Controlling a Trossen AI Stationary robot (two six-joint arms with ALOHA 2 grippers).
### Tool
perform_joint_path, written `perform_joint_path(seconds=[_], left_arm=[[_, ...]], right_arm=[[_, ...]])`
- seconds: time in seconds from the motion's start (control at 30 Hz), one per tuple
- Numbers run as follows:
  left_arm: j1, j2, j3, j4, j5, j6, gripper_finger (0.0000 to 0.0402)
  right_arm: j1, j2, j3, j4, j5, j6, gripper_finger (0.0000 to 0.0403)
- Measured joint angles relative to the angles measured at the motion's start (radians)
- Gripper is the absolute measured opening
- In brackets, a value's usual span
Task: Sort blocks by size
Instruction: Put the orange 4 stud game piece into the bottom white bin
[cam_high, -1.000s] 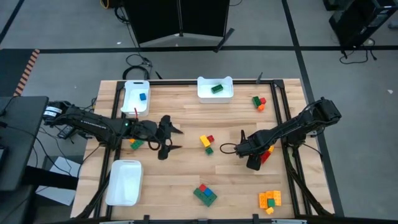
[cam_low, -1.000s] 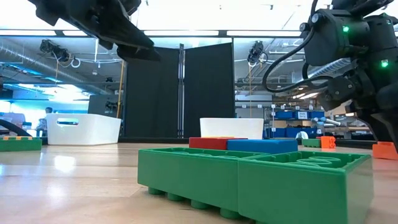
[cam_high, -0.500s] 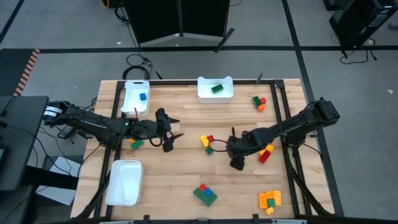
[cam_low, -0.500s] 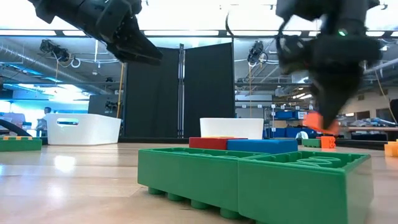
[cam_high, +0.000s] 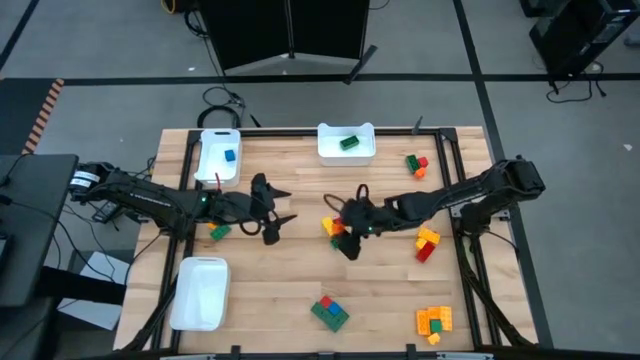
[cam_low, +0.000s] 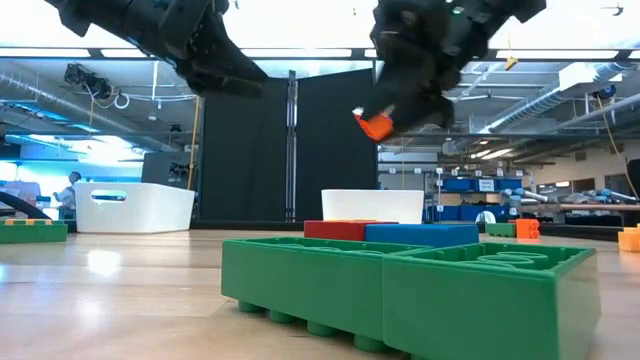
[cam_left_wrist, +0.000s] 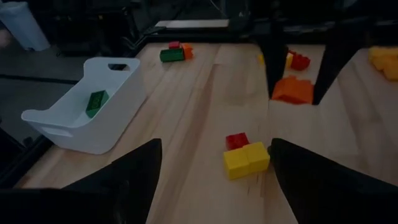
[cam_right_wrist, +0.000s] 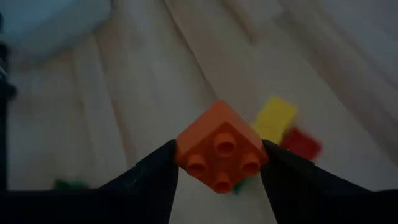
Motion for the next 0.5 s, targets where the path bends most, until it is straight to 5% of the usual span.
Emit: perform_joint_path(seconds=[0.5], left_arm=[[0.0,0.0,0.0,0.111,0.029,0.001,0.031]], right_arm=[[-0.103,0.0,0.001,0.402,-0.064,-0.071,0.0216]])
